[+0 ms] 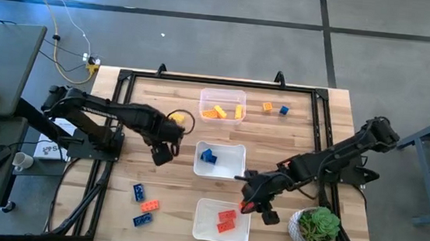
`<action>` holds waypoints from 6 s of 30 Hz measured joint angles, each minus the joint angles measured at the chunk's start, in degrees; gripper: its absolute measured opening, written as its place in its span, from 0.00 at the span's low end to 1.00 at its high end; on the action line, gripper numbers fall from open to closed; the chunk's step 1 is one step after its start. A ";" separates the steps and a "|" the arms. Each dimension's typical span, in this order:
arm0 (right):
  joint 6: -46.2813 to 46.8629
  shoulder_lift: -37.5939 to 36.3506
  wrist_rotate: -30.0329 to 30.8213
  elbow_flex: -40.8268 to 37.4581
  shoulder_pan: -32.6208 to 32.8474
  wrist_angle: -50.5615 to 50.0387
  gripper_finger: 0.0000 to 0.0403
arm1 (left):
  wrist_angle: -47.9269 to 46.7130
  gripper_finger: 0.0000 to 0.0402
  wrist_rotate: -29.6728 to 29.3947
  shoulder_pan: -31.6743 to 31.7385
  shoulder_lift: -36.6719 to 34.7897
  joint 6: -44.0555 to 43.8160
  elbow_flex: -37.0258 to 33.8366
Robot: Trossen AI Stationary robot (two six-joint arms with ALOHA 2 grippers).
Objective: Sort & place blocks by color
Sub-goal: Put the orange game piece into the bottom white bin, then put the blue game piece into the top white bin
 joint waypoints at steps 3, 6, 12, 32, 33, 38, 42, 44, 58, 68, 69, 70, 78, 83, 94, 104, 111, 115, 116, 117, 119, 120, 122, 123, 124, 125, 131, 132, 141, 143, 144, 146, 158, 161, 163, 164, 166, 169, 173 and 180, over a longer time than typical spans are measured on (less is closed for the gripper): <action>-3.01 2.09 -4.08 -0.02 -0.10 1.96 0.27 | -0.83 0.46 0.41 -3.34 0.00 -4.30 -1.83; -6.96 3.53 -7.08 -0.04 -0.08 3.98 0.27 | -0.92 0.46 0.45 -6.84 0.02 -9.25 -3.28; -15.63 4.72 -9.98 -0.07 -0.10 8.80 0.27 | -1.87 0.46 2.72 -13.72 0.02 -19.48 -4.01; -16.74 9.49 -8.45 -0.09 -0.01 18.39 0.27 | -5.97 0.46 6.49 -35.24 0.02 -39.56 -4.01; -14.67 9.86 -7.88 -0.09 -0.01 19.22 0.27 | -6.79 0.46 6.44 -35.94 0.02 -40.30 -4.01; -3.96 10.78 -2.17 -0.09 -0.14 21.65 0.33 | -8.57 0.46 6.41 -39.40 -0.01 -43.09 -4.01; 2.00 10.78 1.84 -0.09 -0.15 21.76 0.42 | -8.59 0.46 6.41 -41.88 -0.24 -41.49 -4.01; 4.48 10.78 2.09 -0.09 -0.18 22.06 0.45 | -8.61 0.46 6.24 -42.91 -0.24 -39.22 -4.01; 19.42 10.78 6.67 -0.09 -0.16 26.01 0.48 | -8.61 0.46 -0.23 -46.45 -0.24 -9.30 -4.01; 23.31 10.78 10.12 -0.09 -0.14 29.64 0.48 | -8.59 0.47 -2.69 -46.36 -0.24 -0.13 -4.01; 23.34 10.78 10.67 -0.09 -0.14 29.98 0.48 | -8.59 0.48 -3.51 -46.36 -0.24 0.72 -4.01; 23.45 10.78 11.18 -0.09 -0.14 30.29 0.48 | -8.59 0.49 -4.47 -46.36 -0.24 1.55 -4.01; 25.92 10.78 12.55 -0.09 -0.14 30.33 0.48 | -4.81 0.60 -7.60 -43.76 -0.24 16.00 -4.01; 27.35 10.75 13.74 -0.09 -0.15 30.33 0.48 | 2.56 0.61 -7.39 -42.90 -0.04 29.19 -4.01; 29.00 10.73 14.58 -0.09 -0.14 30.33 0.48 | 9.42 0.61 -0.37 -42.70 8.62 37.54 -6.47; 28.84 10.73 14.50 -0.09 0.06 30.33 0.48 | 11.21 0.61 1.28 -42.68 14.32 39.02 -9.93; 28.72 10.71 14.47 -0.09 0.06 30.31 0.48 | 15.26 0.61 1.02 -41.51 14.76 39.68 -10.32; 28.77 10.71 14.47 -0.07 0.06 30.28 0.48 | 15.85 0.61 0.87 -41.29 15.65 41.02 -10.32; 28.77 10.71 14.47 -0.07 0.06 30.28 0.48 | 15.70 0.61 1.05 -41.29 15.73 41.05 -10.34; 28.78 10.71 14.47 -0.07 0.06 30.26 0.48 | 15.74 0.61 1.41 -41.23 16.02 41.06 -10.32; 28.78 10.71 14.47 -0.07 0.06 30.25 0.48 | 15.89 0.61 1.87 -41.10 17.10 41.55 -10.32; 28.80 10.71 14.47 -0.07 0.06 30.21 0.48 | 15.97 0.61 1.83 -41.09 17.55 41.88 -10.32; 28.87 10.71 14.45 -0.07 0.06 30.14 0.48 | 16.00 0.61 1.69 -41.14 18.45 41.93 -10.32; 28.88 10.71 14.43 -0.07 0.06 30.10 0.48 | 16.02 0.61 1.77 -41.13 19.14 41.97 -10.32; 28.90 10.71 14.41 -0.07 0.06 30.11 0.48 | 16.11 0.61 2.13 -41.06 19.87 42.18 -10.32; 28.90 10.71 14.39 -0.07 0.06 30.11 0.48 | 16.03 0.61 2.67 -41.01 20.56 42.49 -10.32; 28.99 10.71 14.23 -0.07 0.06 30.07 0.48 | 16.18 0.61 2.60 -40.75 24.32 42.71 -10.31; 28.99 10.71 14.26 -0.07 0.06 30.07 0.48 | 16.20 0.60 2.53 -40.64 24.51 42.43 -10.26; 29.31 10.71 14.27 -0.07 0.06 30.07 0.48 | 16.07 0.36 2.72 -39.72 24.72 41.49 -10.21; 29.43 10.71 14.28 -0.07 0.06 30.07 0.48 | 16.05 0.28 2.67 -39.72 24.63 41.49 -10.20; 29.43 10.71 14.28 -0.07 0.06 30.07 0.48 | 16.03 0.27 2.68 -39.70 24.63 41.49 -10.19; 29.44 10.71 14.28 -0.07 0.04 30.07 0.48 | 16.02 0.27 2.61 -39.72 24.58 41.48 -10.20; 30.96 10.71 17.74 -0.07 0.04 30.15 0.48 | 14.28 0.27 2.37 -37.09 18.78 38.20 -10.43; 32.30 10.71 19.51 -0.07 -0.10 30.29 0.48 | 14.22 0.27 1.65 -35.75 16.07 36.44 -10.43; 32.44 10.71 19.66 -0.07 -0.22 30.31 0.48 | 14.15 0.27 0.48 -34.80 14.00 35.48 -10.43; 32.44 10.71 19.65 -0.07 -0.42 30.31 0.48 | 14.18 0.27 -0.24 -34.30 12.82 35.10 -10.42; 32.93 10.71 19.65 -0.07 -0.85 30.31 0.48 | 14.43 0.27 -1.71 -33.14 10.80 34.44 -10.39; 33.72 10.71 19.65 -0.07 -2.15 30.32 0.48 | 14.52 0.27 -3.98 -31.03 7.73 33.59 -10.39; 33.38 10.59 19.70 -0.07 -4.86 30.31 0.48 | 14.81 0.27 -5.95 -27.37 3.76 31.47 -10.37; 27.80 9.05 19.88 0.02 -12.09 30.65 0.48 | 18.98 0.27 -9.22 -20.73 -1.85 28.45 -10.32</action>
